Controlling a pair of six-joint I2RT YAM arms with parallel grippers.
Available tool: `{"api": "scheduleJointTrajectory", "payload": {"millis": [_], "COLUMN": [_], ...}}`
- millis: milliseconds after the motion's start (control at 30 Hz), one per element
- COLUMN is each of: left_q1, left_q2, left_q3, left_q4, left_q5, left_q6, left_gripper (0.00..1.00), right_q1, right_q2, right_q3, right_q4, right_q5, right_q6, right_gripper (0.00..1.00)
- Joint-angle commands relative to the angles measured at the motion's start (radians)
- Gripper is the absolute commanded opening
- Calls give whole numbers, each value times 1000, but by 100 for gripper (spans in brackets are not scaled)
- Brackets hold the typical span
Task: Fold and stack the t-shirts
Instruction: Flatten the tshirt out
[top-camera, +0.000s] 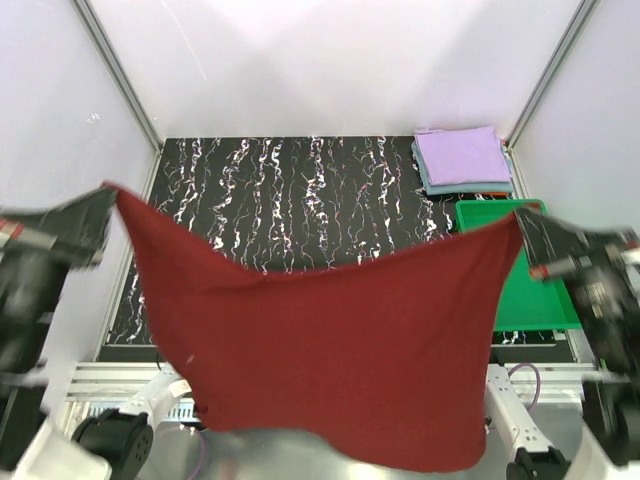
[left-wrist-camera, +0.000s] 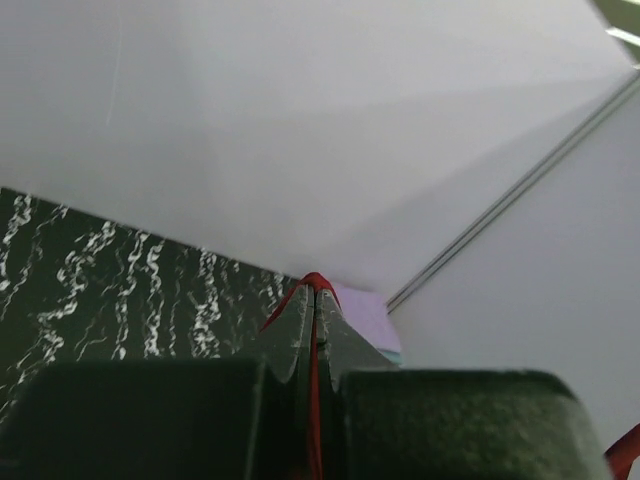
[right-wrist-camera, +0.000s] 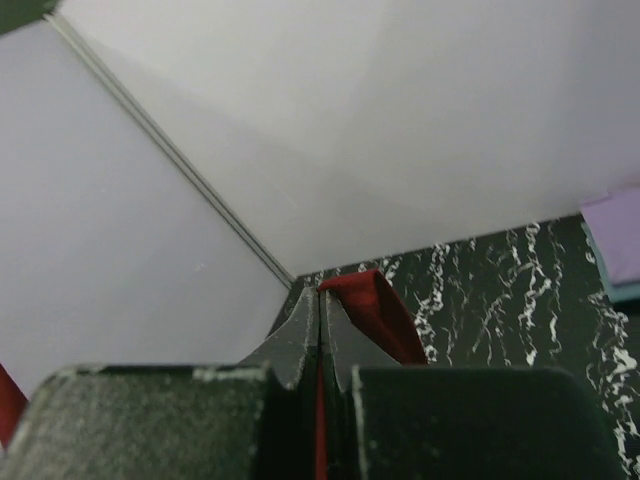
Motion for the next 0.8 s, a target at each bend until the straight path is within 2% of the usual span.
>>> {"api": "scheduleJointTrajectory", "payload": {"millis": [0, 133, 200, 267, 433, 700, 767], "left_q1": [-1, -1, -1, -1, -1, -1, -2], "left_q2": [52, 24, -55, -109, -221, -246, -246], "left_q3": [-2, 32, -11, -69, -71, 146, 157], "left_q4": [52, 57, 117, 155, 137, 24, 17], "left_q5": [-33, -54, -57, -51, -53, -54, -53], "left_q6": [52, 44, 17, -2, -53, -73, -76], "left_gripper": [0, 0, 0, 0, 0, 0, 0], "right_q1": [-4, -5, -5, -4, -15, -56, -59], "right_q2": [67, 65, 44, -1, -125, -191, -188], "right_q3": [-5, 43, 50, 53, 46, 202, 254], "right_q4": [56, 36, 39, 42, 54, -67, -102], "right_q5": [-19, -103, -163, -217, -254, -207, -174], "right_q6": [-50, -53, -21, 5, 131, 186, 184], "right_gripper": [0, 0, 0, 0, 0, 0, 0]}}
